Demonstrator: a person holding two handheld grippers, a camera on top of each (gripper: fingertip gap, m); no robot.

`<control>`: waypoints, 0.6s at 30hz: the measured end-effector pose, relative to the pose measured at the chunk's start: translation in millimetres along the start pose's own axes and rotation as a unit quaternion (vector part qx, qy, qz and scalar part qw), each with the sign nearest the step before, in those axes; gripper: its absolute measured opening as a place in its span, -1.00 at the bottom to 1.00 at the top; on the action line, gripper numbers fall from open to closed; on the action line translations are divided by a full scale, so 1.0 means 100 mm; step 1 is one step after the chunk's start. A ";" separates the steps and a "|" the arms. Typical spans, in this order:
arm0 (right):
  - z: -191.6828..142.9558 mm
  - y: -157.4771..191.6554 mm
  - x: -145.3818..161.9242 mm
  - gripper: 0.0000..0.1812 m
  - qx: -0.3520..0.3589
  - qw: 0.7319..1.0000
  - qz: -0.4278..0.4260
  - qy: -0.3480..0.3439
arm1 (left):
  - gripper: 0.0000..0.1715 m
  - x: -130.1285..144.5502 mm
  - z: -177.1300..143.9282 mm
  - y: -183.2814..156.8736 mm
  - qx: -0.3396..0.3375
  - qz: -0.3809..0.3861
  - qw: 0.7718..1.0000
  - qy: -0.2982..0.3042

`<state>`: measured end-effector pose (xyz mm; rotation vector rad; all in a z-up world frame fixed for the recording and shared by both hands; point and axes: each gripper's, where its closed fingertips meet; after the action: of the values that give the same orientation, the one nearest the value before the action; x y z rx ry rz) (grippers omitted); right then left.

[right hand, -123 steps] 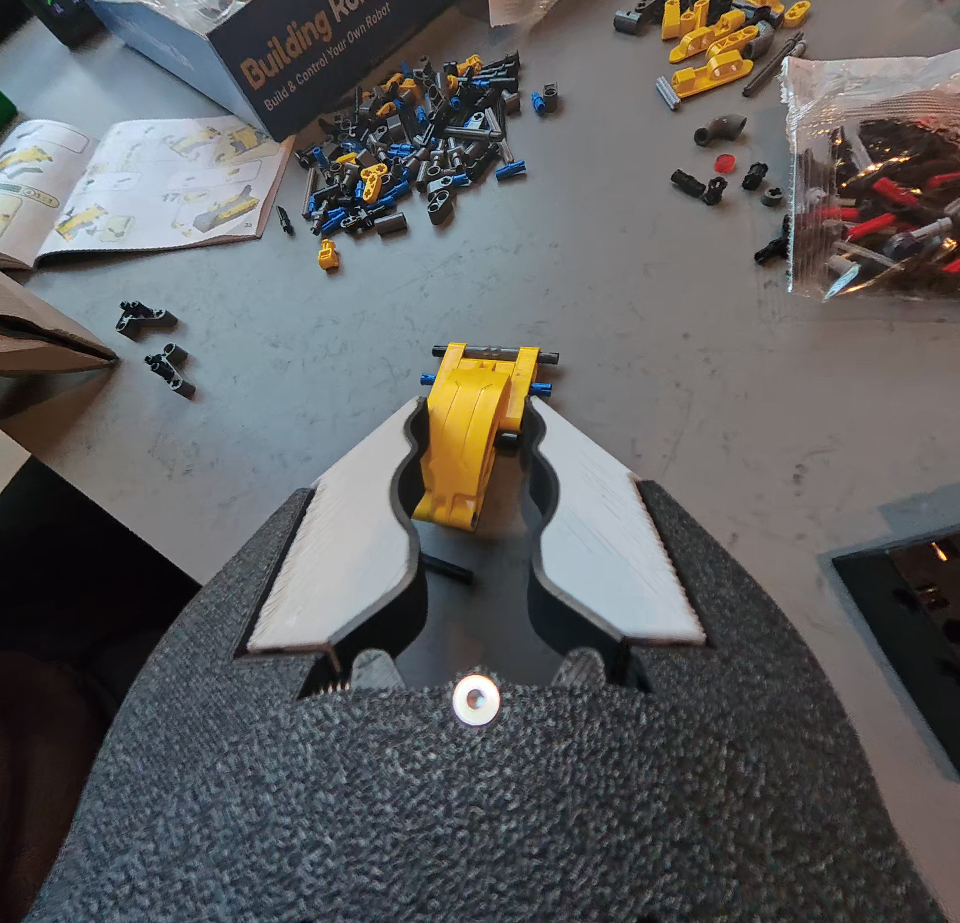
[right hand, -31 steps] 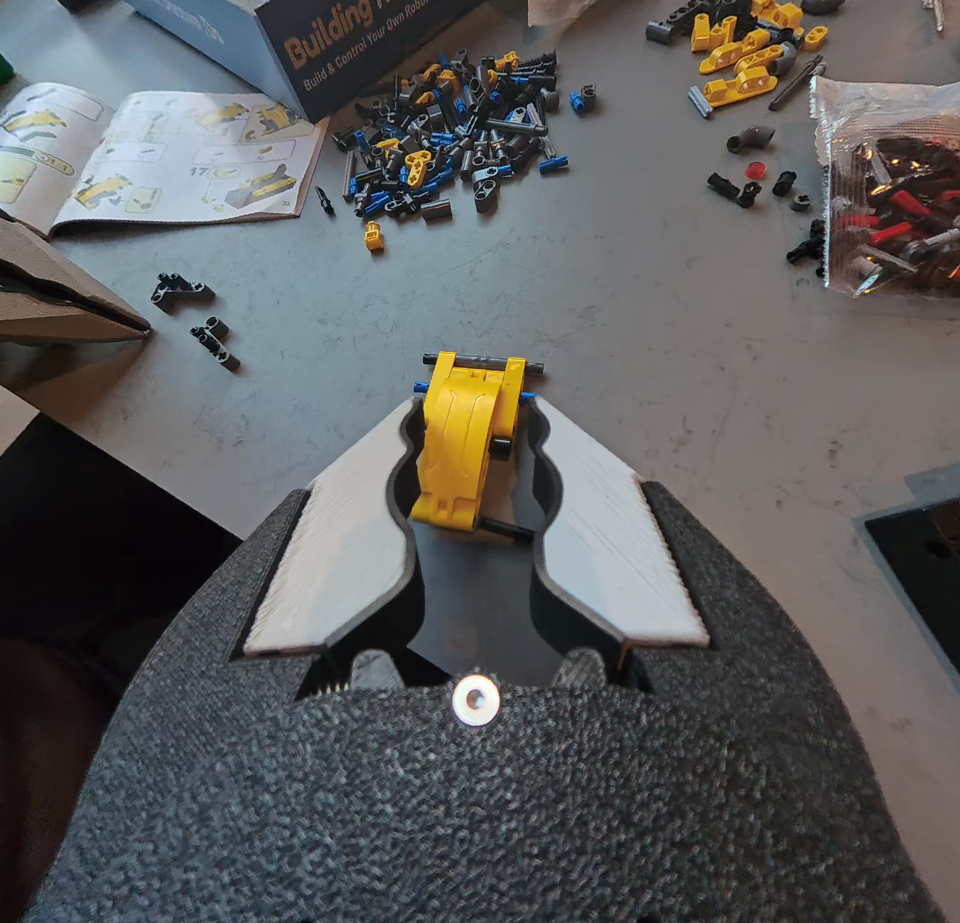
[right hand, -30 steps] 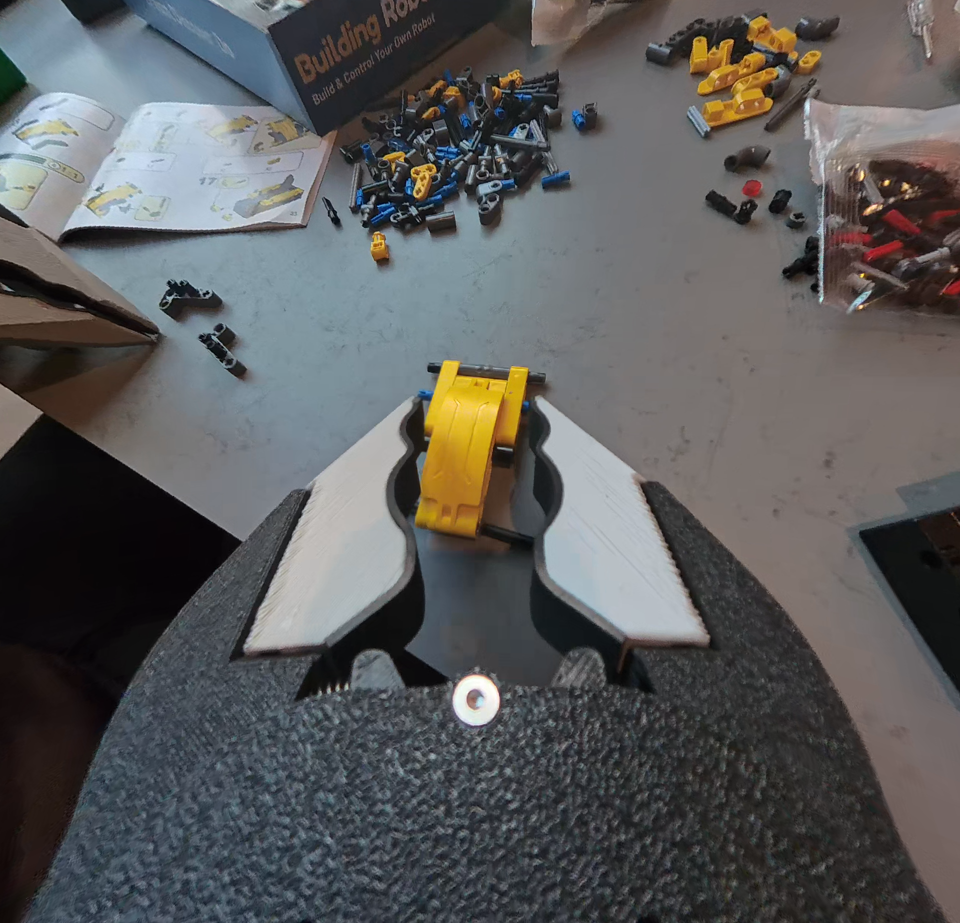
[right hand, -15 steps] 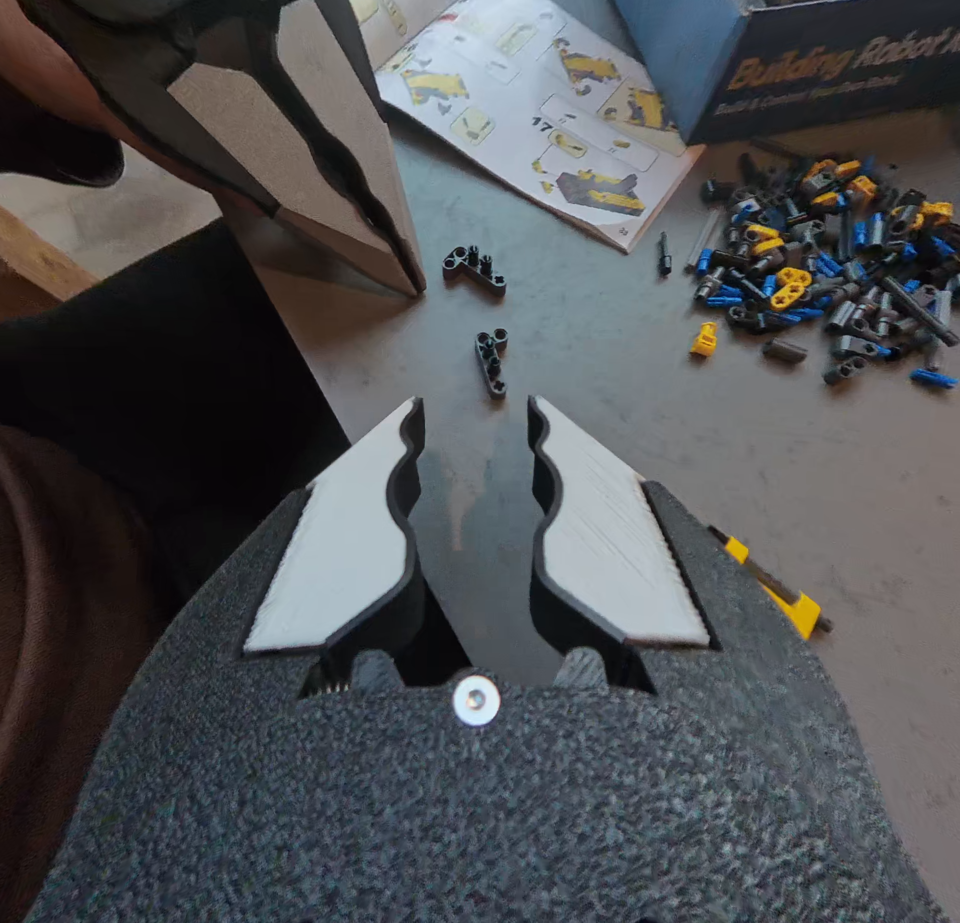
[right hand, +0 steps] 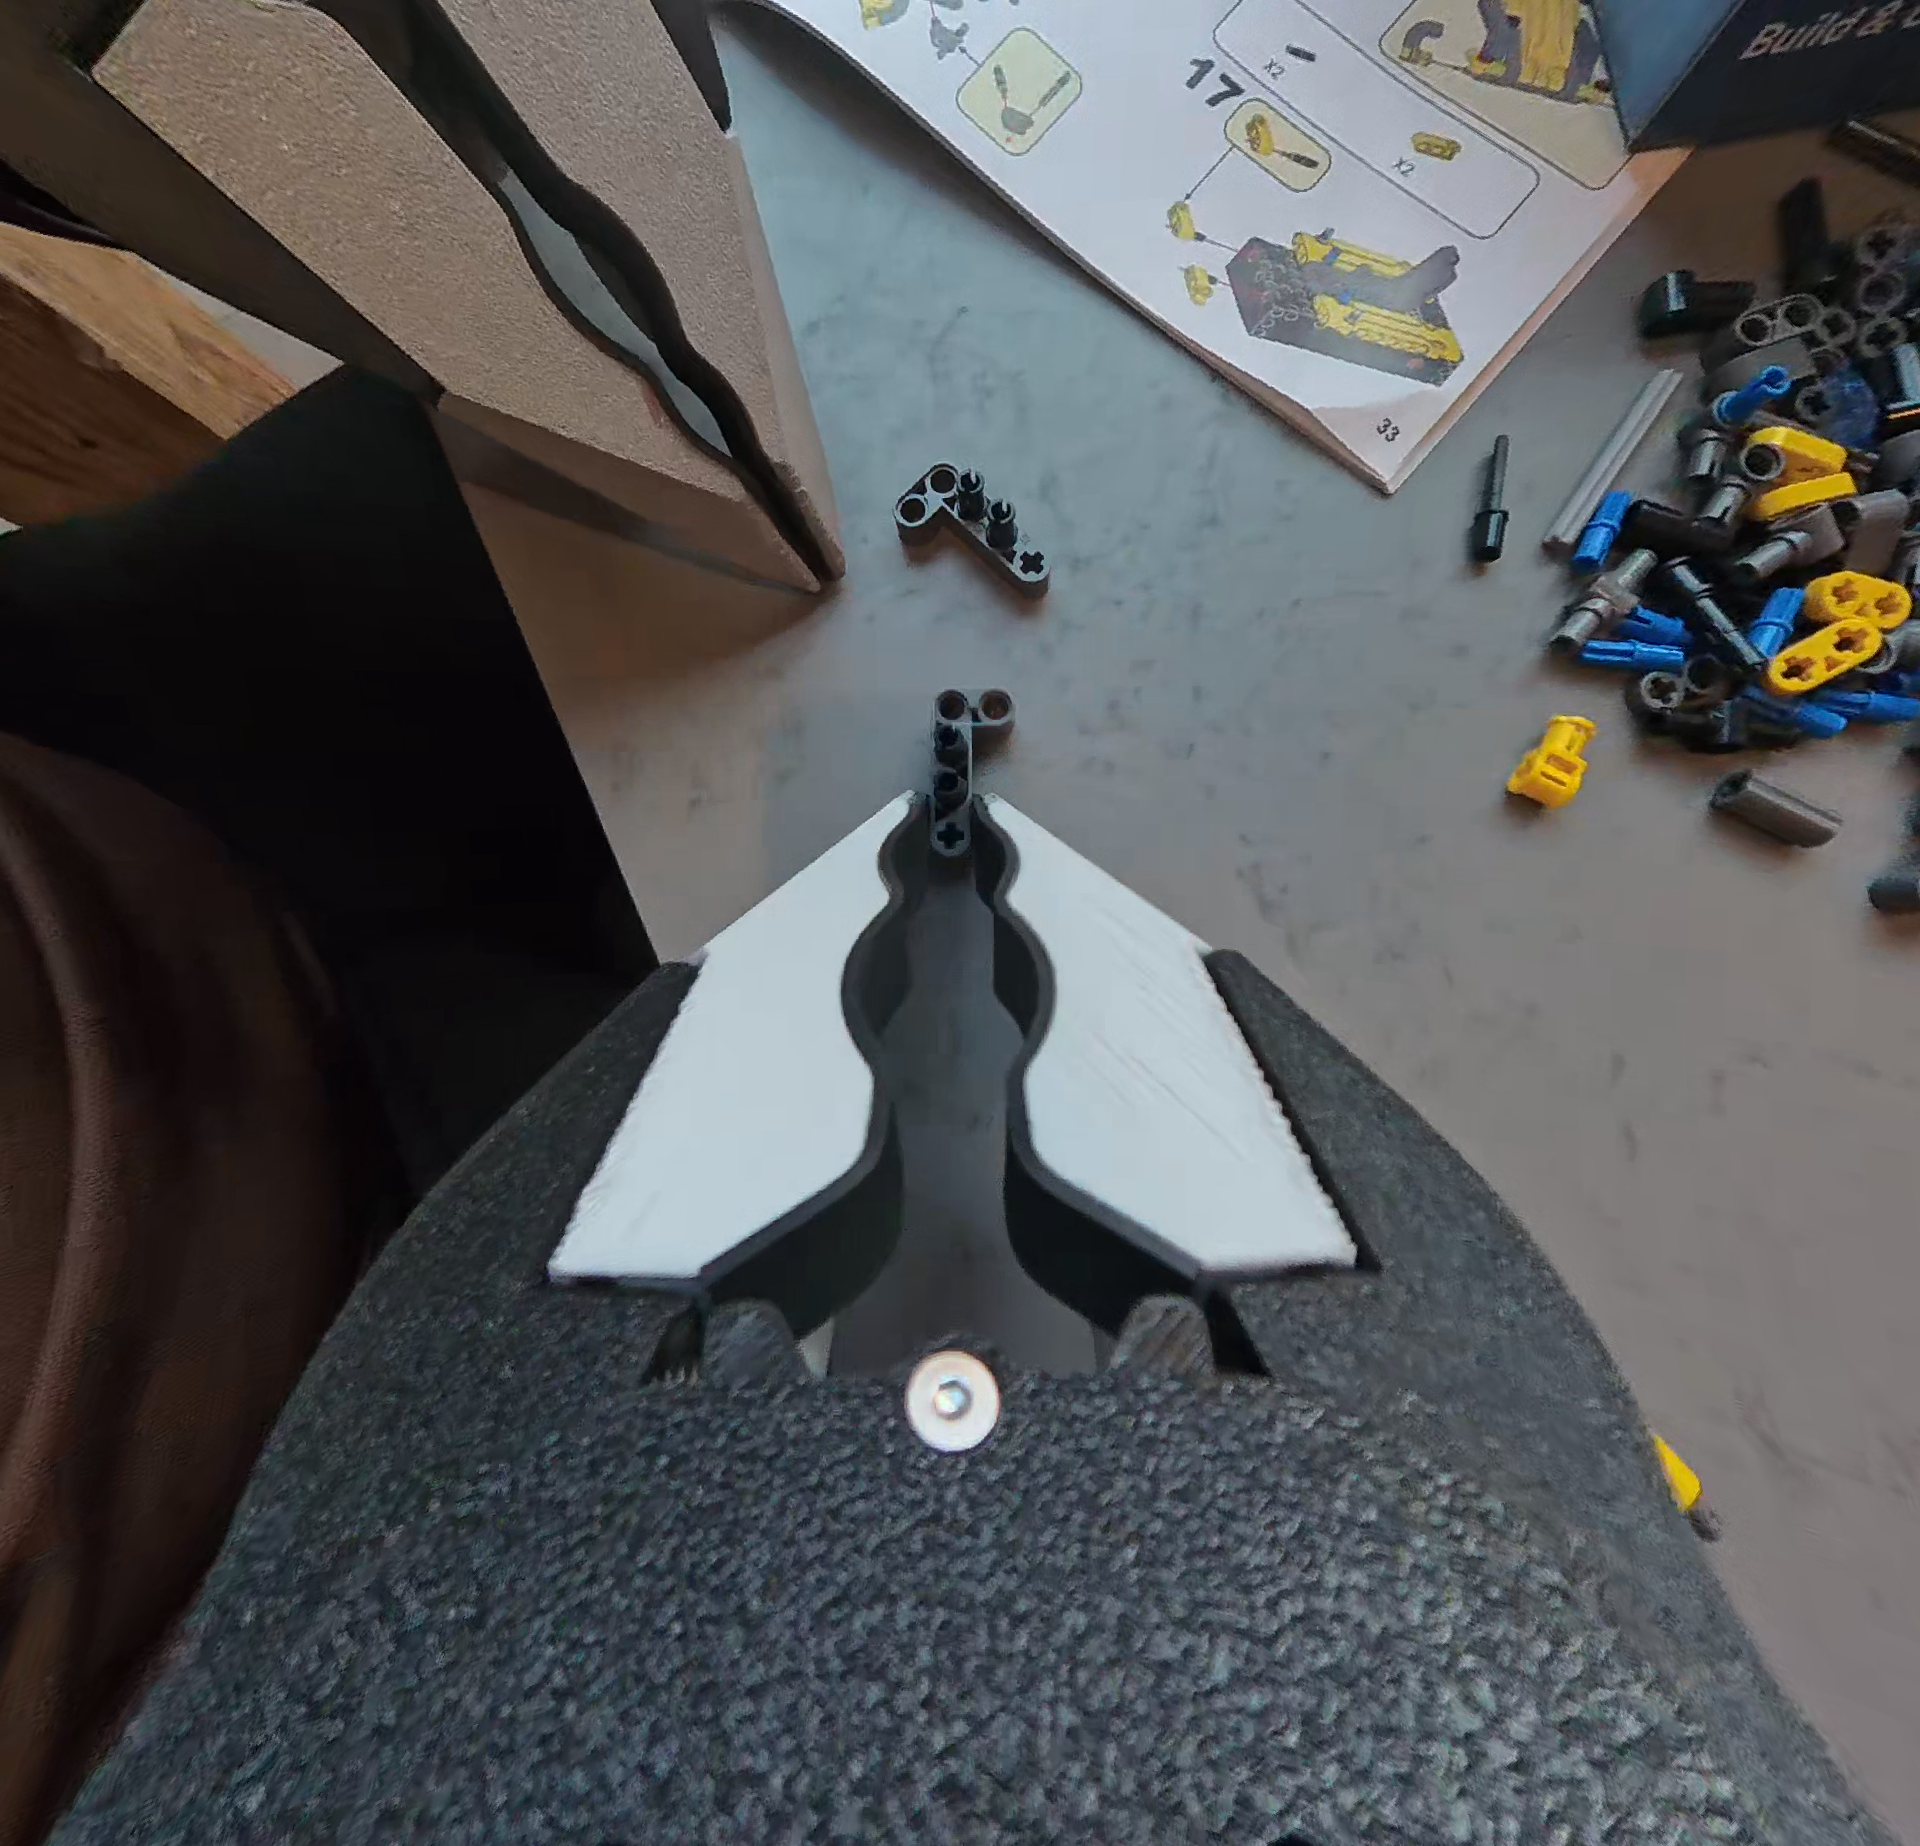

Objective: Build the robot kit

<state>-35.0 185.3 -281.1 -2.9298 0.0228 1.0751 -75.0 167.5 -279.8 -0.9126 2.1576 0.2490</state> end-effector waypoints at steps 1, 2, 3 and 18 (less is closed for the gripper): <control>0.00 0.00 0.00 -0.92 0.000 1.000 -0.001 -0.001 | -1.00 0.00 0.00 0.00 0.001 0.000 1.000 0.000; 0.00 0.00 -0.01 -0.92 0.001 1.000 -0.001 -0.001 | -1.00 0.00 0.00 0.00 0.001 0.000 1.000 0.000; 0.01 0.00 -0.01 -0.93 0.002 1.000 -0.001 -0.003 | -1.00 0.00 0.00 0.00 0.001 0.001 1.000 0.000; -0.16 -0.10 -0.39 -0.93 0.104 0.983 -0.033 -0.149 | -1.00 0.00 0.00 -0.01 -0.001 0.005 1.000 0.000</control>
<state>-54.2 195.4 -243.5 -2.5426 0.0310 1.3939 -74.5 167.2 -280.0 -0.9038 2.1622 0.2551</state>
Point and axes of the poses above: each gripper's, where its closed fingertips meet, z out along the fingers, x out of its underside, y = z × x across the jaws, and after that the axes turned 8 degrees about -z, right-handed
